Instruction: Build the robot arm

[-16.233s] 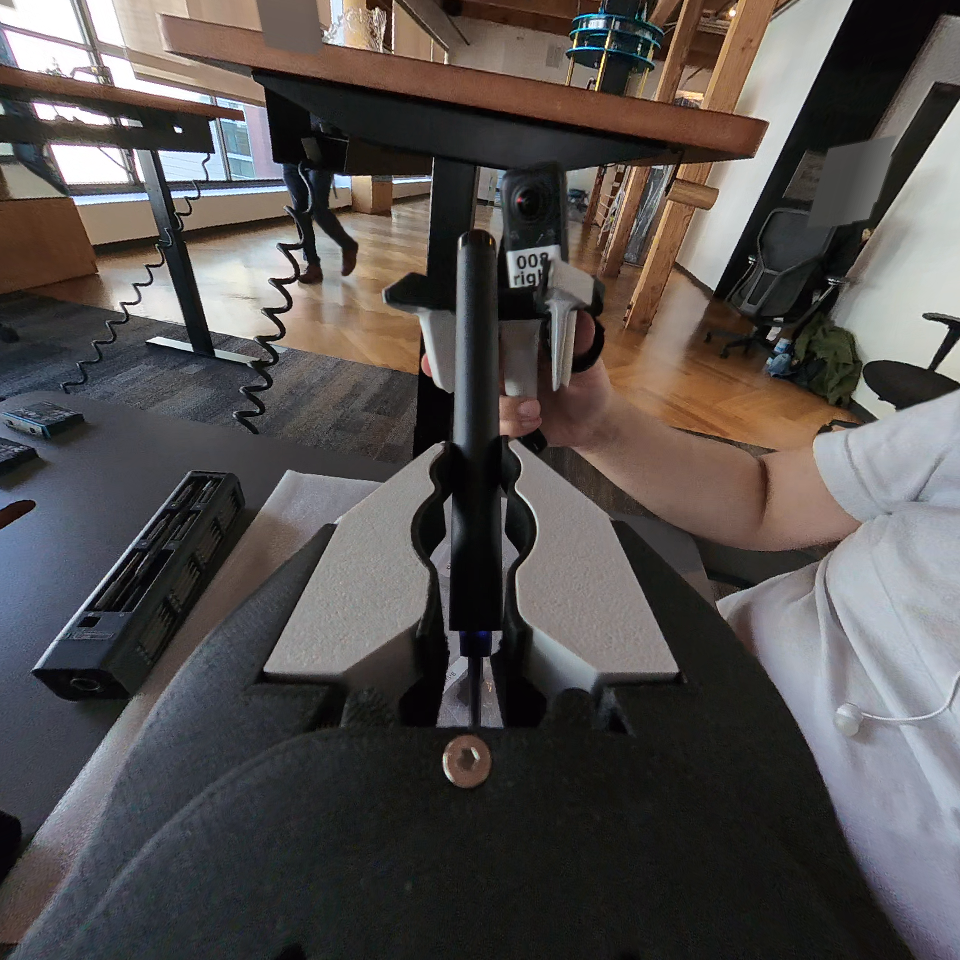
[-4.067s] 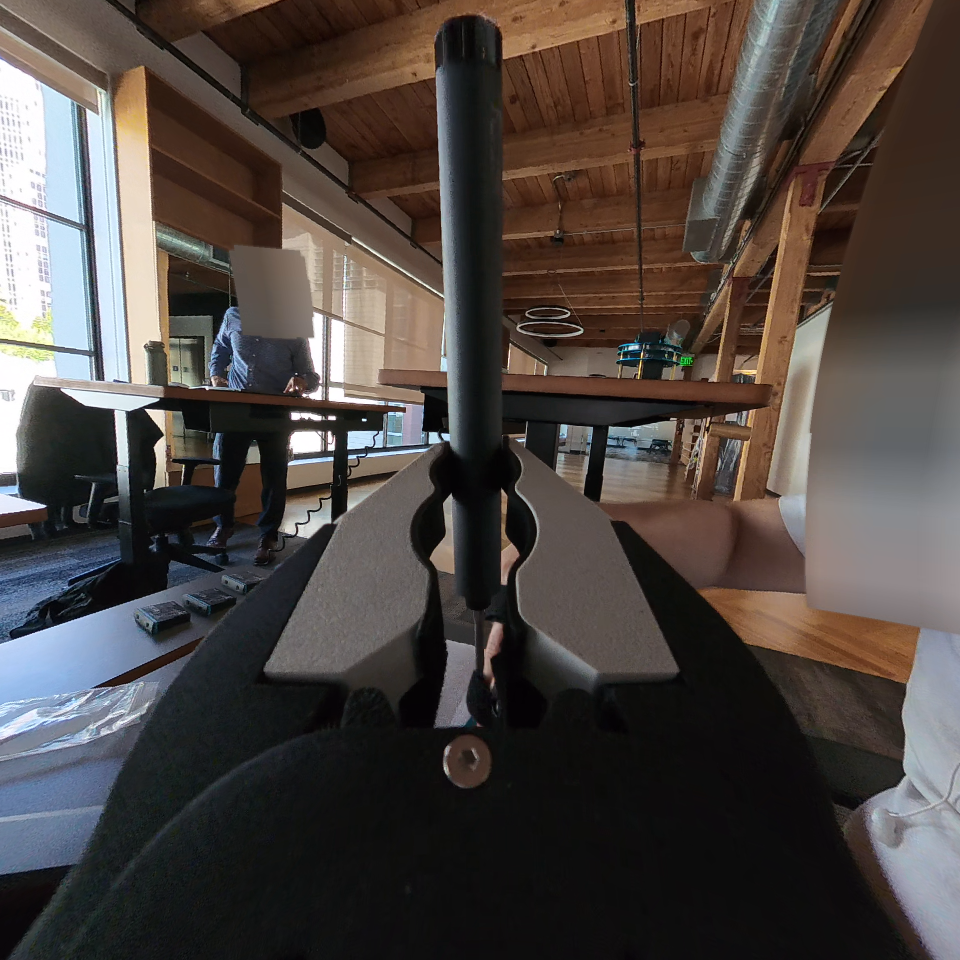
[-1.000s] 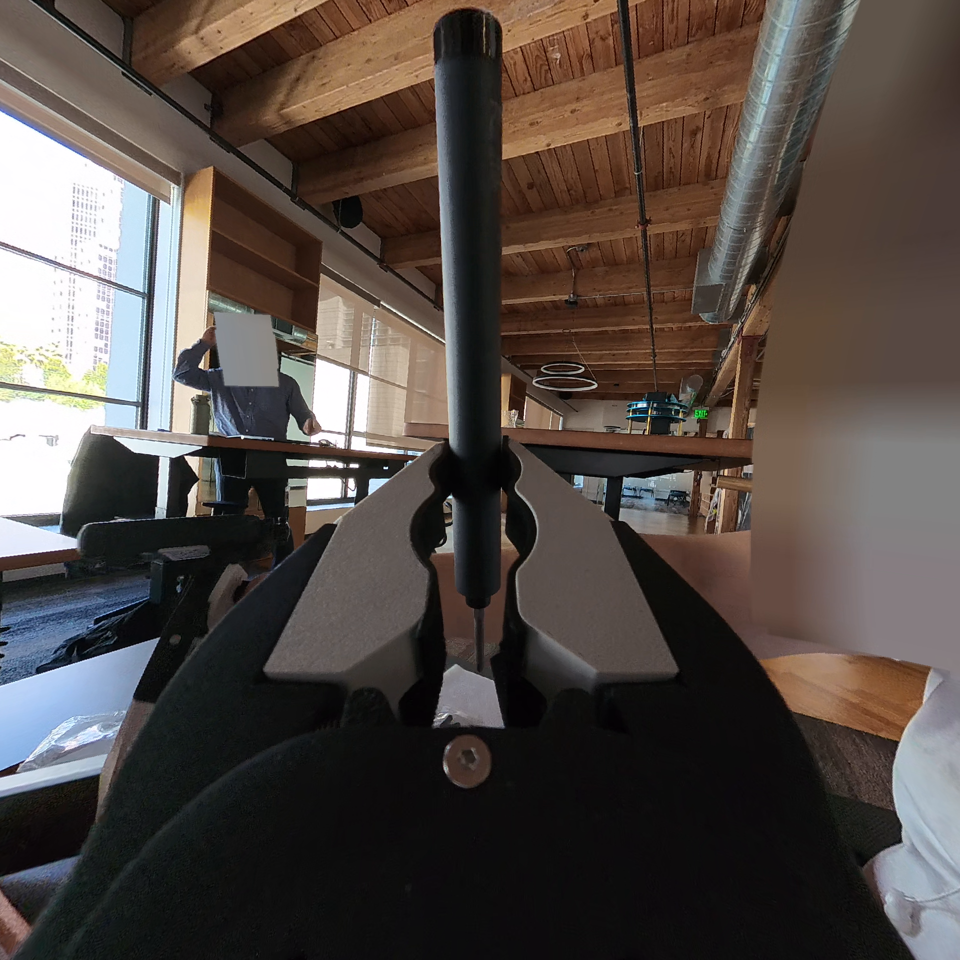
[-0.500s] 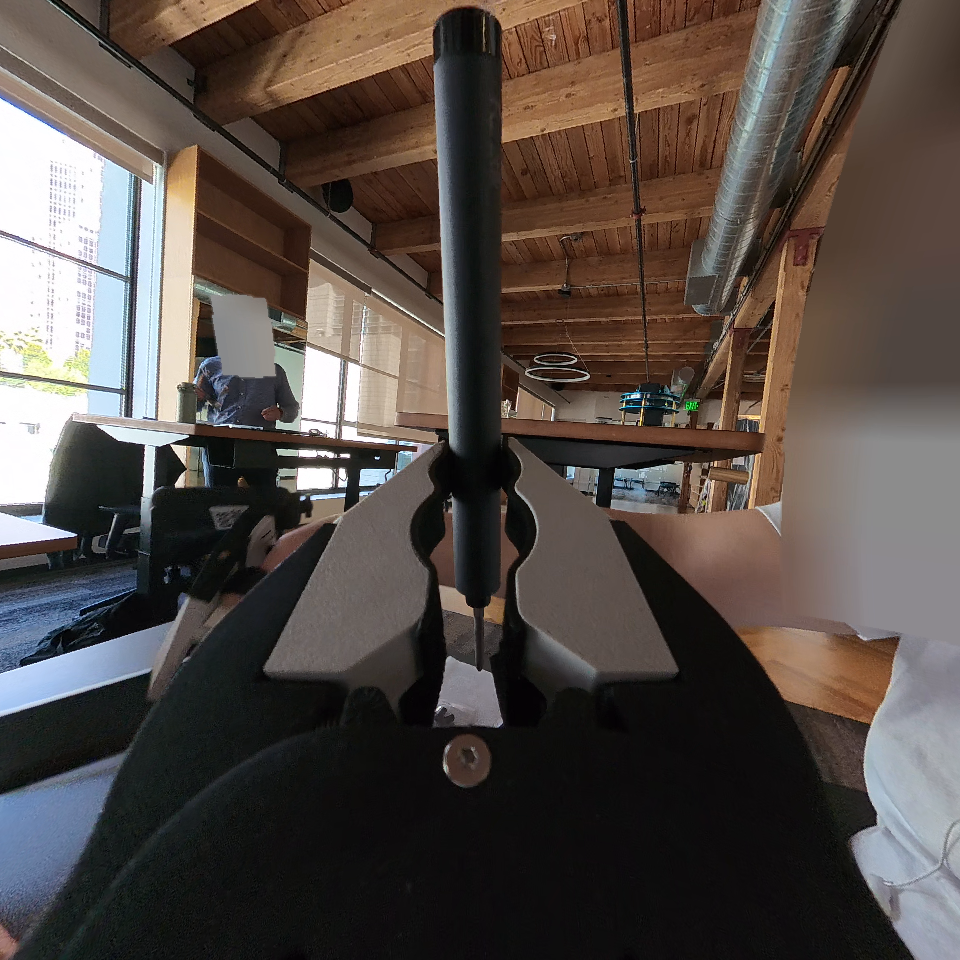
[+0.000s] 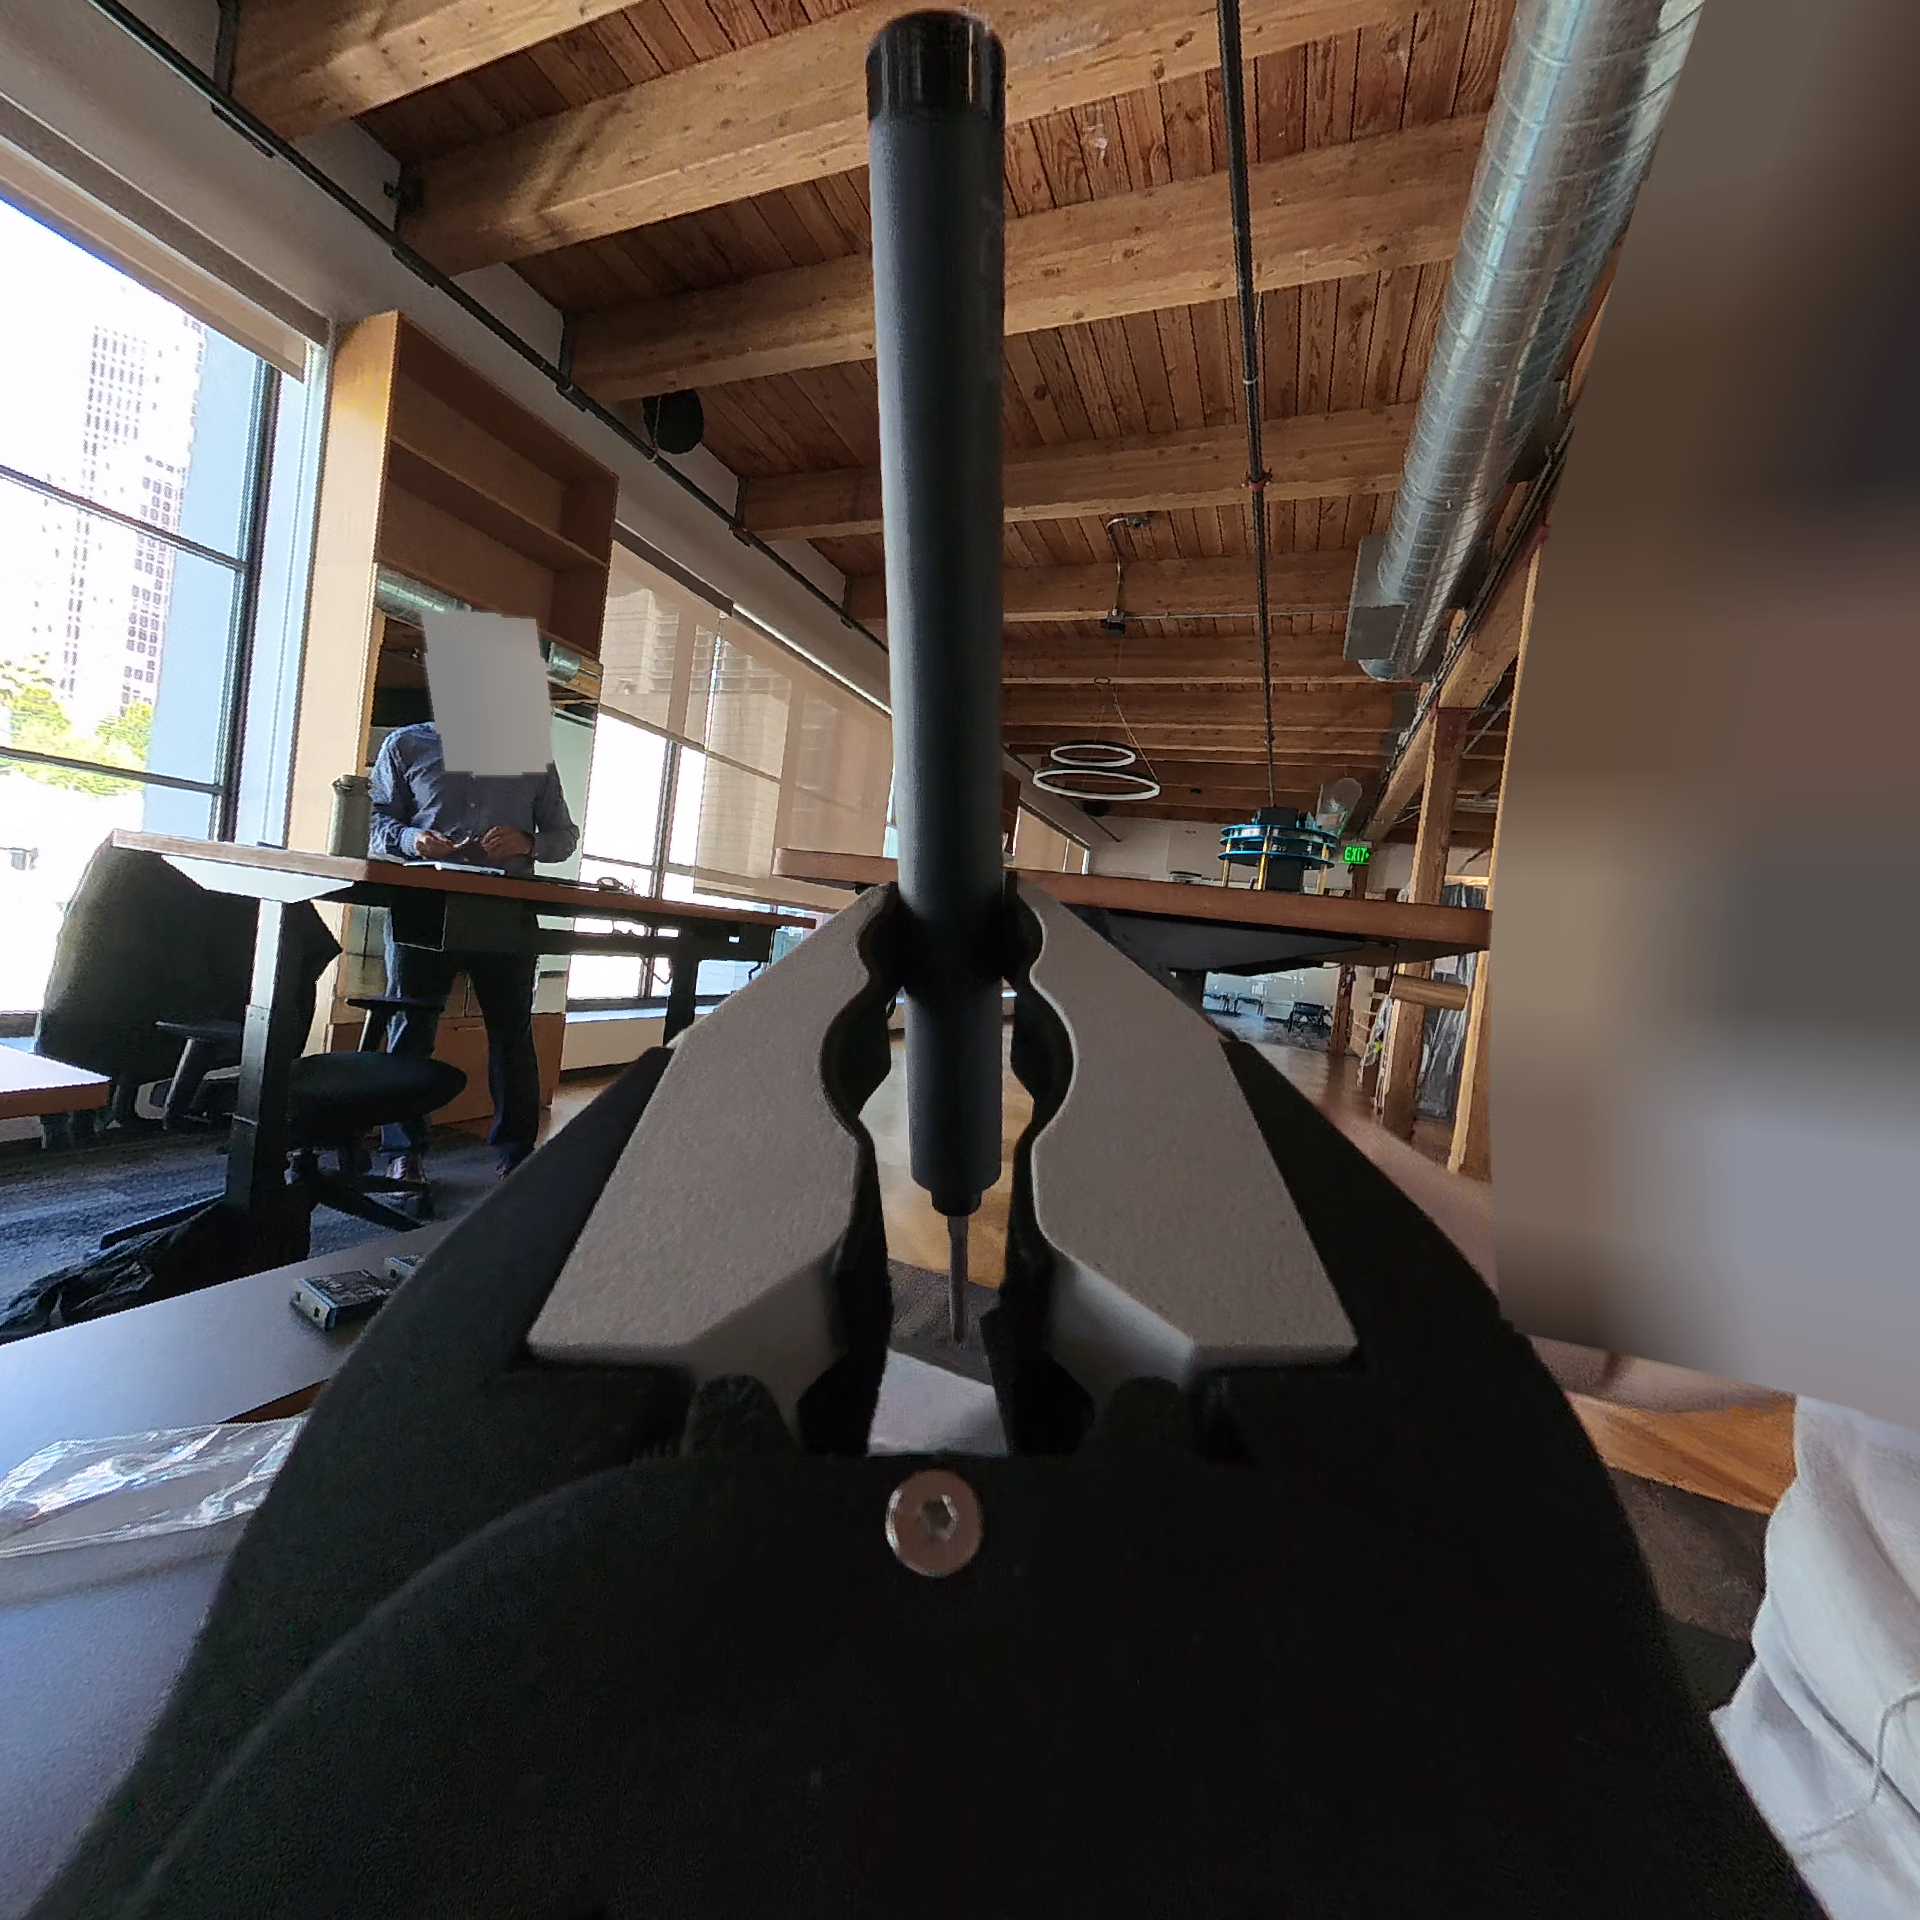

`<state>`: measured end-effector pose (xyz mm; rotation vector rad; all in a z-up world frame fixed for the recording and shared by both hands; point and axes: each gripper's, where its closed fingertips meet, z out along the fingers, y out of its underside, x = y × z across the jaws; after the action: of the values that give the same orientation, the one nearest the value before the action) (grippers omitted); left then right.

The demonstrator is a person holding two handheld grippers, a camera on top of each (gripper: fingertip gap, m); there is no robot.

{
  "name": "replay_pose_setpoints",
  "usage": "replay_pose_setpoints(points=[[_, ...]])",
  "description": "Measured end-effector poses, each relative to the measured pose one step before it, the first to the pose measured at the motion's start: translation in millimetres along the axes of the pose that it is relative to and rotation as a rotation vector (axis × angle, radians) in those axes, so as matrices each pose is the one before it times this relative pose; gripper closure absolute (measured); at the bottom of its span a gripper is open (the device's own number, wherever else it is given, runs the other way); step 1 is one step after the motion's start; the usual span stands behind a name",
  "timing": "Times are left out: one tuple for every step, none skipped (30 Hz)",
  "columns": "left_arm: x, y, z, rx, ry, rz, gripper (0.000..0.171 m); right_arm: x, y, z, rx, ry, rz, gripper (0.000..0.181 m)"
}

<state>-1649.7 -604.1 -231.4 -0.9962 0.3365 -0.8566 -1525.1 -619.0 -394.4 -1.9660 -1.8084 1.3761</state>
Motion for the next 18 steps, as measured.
replay_pose_setpoints(points=[[0.23,-0.67,-0.32,0.00526,0.0037,-0.0052,0.156,-0.34,11.03,10.82,-0.0073,0.0173,-0.0107,0.131],[0.51,-0.74,-0.12,0.00501,0.0054,-0.0056,0.156,4.37,8.81,9.84,-0.0036,0.0386,-0.0119,0.132],[-0.09,-0.11,0.03,0.00349,0.0016,-0.0034,0.156,7.98,9.29,9.67,-0.0180,0.0546,-0.0178,0.133],[-0.53,0.60,0.08,-0.00007,-0.0016,-0.0010,0.156,8.30,11.61,9.88,-0.0398,0.0519,-0.0231,0.133],[-0.48,1.12,0.20,-0.00330,-0.0001,-0.0021,0.156,4.42,7.75,7.58,-0.0218,0.0290,-0.0257,0.132],[-0.48,1.08,0.39,-0.00307,-0.0004,-0.0027,0.156,0.04,-1.09,3.04,0.0284,0.0041,-0.0002,0.132],[-0.53,1.16,0.28,-0.00306,-0.0012,-0.0010,0.156,-1.35,-2.37,-0.94,0.0240,0.0005,-0.0073,0.132],[-0.52,1.23,0.45,-0.00469,-0.0021,-0.0004,0.155,-1.83,-0.93,-1.88,0.0042,0.0164,-0.0617,0.132],[-0.08,0.80,0.49,-0.00399,-0.0003,0.0007,0.156,0.29,-0.25,-1.09,-0.0014,0.0429,-0.0713,0.132],[0.22,0.64,0.45,-0.00363,0.0004,0.0023,0.155,1.95,-0.61,-0.07,-0.0006,0.0477,-0.0527,0.132],[0.25,0.65,0.47,-0.00413,-0.0002,0.0030,0.155,-0.57,-1.32,0.84,0.0094,0.0243,-0.0653,0.131],[0.36,0.50,0.48,-0.00390,-0.0002,0.0026,0.155,0.72,1.18,1.68,0.0012,0.0179,-0.0359,0.131],[0.24,0.40,0.26,-0.00220,-0.0002,0.0031,0.155,0.85,3.80,2.31,-0.0134,0.0027,0.0131,0.131],[0.17,0.18,0.09,-0.00048,-0.0002,0.0010,0.155,-0.34,5.31,3.09,-0.0155,-0.0093,0.0207,0.131],[-0.09,0.18,-0.04,-0.00066,-0.0001,-0.0022,0.155,-0.50,6.39,2.84,-0.0160,-0.0094,0.0026,0.131],[-0.16,-0.06,-0.24,0.00065,-0.0001,-0.0011,0.155,0.71,5.19,2.18,-0.0087,0.0072,-0.0098,0.131],[0.00,-0.15,-0.19,0.00068,0.0011,-0.0006,0.156,1.76,2.64,0.66,0.0068,0.0238,-0.0124,0.133],[-0.24,-0.06,0.01,-0.00054,-0.0005,-0.0013,0.156,0.86,-0.47,-1.94,0.0192,0.0278,-0.0111,0.132]])
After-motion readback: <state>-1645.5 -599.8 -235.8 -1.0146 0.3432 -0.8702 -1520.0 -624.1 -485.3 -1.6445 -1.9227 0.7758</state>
